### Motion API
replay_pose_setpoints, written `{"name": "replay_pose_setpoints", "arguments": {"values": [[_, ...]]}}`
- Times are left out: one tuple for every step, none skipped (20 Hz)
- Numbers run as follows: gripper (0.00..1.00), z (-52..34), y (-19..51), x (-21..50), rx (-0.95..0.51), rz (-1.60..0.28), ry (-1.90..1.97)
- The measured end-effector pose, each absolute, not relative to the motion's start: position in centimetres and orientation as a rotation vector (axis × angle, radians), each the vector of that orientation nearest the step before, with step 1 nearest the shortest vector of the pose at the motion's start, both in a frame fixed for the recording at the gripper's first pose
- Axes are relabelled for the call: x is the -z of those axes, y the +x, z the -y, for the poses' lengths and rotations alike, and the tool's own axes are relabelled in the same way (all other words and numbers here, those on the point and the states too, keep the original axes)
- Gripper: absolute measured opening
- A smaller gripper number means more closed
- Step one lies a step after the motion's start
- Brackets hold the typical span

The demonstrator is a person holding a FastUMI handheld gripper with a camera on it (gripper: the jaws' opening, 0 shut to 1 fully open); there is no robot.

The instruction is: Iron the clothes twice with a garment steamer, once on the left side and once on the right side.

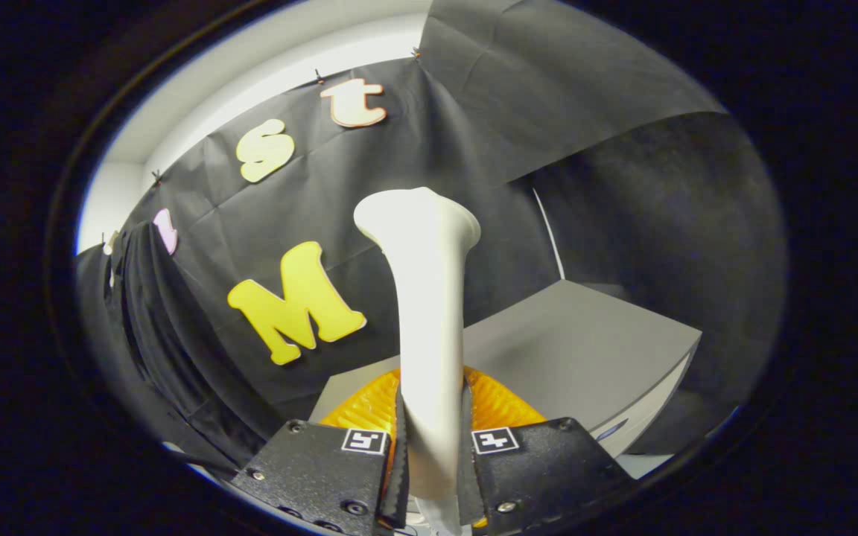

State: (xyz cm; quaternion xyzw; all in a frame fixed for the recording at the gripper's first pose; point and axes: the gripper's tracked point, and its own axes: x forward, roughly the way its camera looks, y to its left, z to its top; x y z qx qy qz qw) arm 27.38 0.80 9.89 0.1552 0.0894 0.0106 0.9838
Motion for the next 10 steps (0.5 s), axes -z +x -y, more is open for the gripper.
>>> {"name": "replay_pose_setpoints", "arguments": {"values": [[0.28, -2.1, 26.7, -10.2, -0.041, -0.176, 0.311], [0.29, -3.3, 25.8, -10.5, -0.057, -0.172, 0.305], [0.28, -4.4, 25.0, -10.7, -0.074, -0.166, 0.297], [0.28, -5.8, 24.0, -11.1, -0.097, -0.155, 0.292], [0.28, -7.2, 23.1, -11.4, -0.125, -0.145, 0.277], [0.28, -8.5, 22.1, -11.4, -0.147, -0.138, 0.268], [0.28, -9.6, 21.2, -11.5, -0.166, -0.132, 0.268], [0.28, -10.5, 20.3, -11.5, -0.178, -0.124, 0.268], [0.28, -11.4, 19.6, -11.7, -0.178, -0.116, 0.265], [0.28, -12.1, 18.7, -11.7, -0.175, -0.112, 0.260]]}}
